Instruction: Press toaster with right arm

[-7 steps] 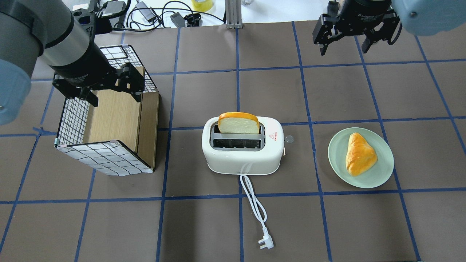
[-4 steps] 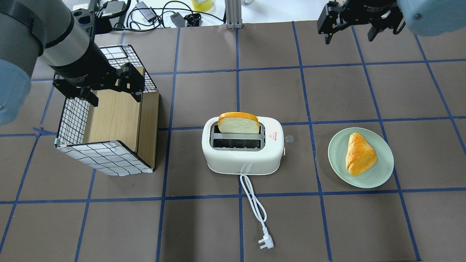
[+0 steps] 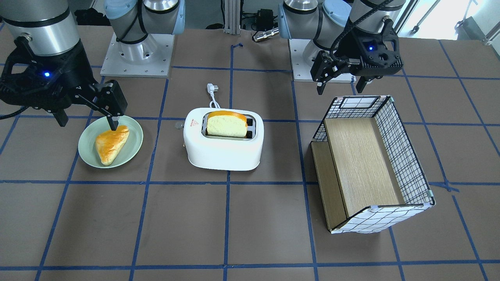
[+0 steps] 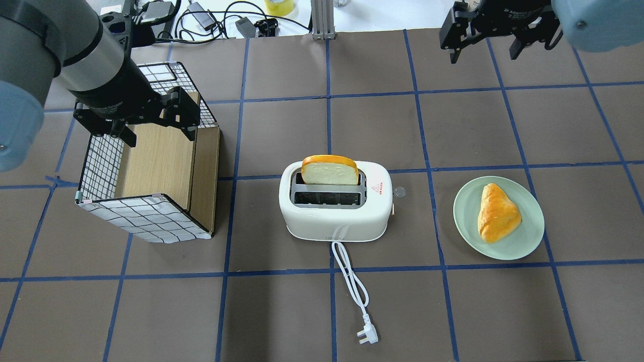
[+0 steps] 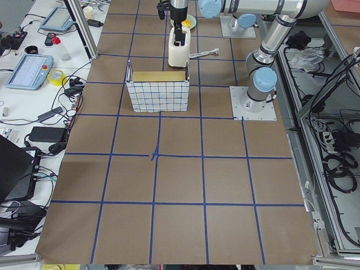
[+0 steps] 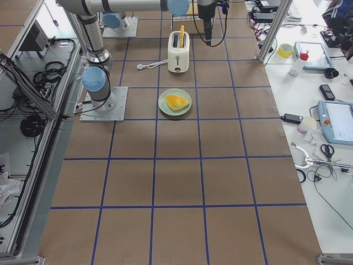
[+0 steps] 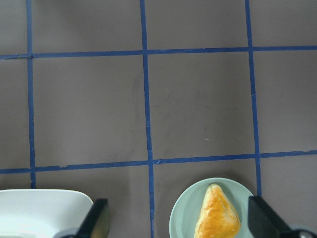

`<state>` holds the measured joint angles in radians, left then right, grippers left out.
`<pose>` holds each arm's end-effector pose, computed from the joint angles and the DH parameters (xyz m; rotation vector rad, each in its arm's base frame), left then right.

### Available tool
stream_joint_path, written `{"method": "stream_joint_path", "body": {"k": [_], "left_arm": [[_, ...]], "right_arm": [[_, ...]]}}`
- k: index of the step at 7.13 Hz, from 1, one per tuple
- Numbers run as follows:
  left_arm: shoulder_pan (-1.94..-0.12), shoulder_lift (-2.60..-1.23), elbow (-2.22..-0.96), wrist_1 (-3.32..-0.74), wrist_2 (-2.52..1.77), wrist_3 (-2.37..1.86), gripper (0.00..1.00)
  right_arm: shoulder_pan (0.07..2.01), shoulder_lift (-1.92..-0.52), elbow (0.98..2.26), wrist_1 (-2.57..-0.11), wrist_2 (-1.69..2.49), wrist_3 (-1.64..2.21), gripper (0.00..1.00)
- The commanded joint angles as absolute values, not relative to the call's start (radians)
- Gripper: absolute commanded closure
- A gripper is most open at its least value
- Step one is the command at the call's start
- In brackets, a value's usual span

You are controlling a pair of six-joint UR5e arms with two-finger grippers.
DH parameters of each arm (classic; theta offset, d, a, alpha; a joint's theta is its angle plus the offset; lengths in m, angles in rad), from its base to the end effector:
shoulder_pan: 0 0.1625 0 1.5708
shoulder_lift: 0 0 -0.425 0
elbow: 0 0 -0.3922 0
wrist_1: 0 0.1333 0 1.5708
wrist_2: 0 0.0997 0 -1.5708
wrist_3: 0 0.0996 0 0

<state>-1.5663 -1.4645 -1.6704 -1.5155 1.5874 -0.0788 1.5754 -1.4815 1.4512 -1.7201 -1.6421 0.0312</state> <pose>-0.1296 -0.4534 0.4945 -0.1310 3.1230 -0.0978 0.1287 -0.5452 0.5177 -0.0505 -3.0608 0.2775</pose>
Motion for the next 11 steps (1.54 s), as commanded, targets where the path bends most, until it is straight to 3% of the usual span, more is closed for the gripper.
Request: {"method": "stream_joint_path", "body": {"k": [1, 11], "left_arm": [[-1.566, -1.466, -1.671, -1.514, 1.588, -0.078, 0.0], [-1.566, -1.466, -1.671, -1.514, 1.588, -0.078, 0.0]], "right_arm": [[1.577, -1.485, 1.453, -1.712, -1.643, 0.032, 0.0], [1.572, -1.486, 1.446, -1.715, -1.655, 0.025, 0.0]]}}
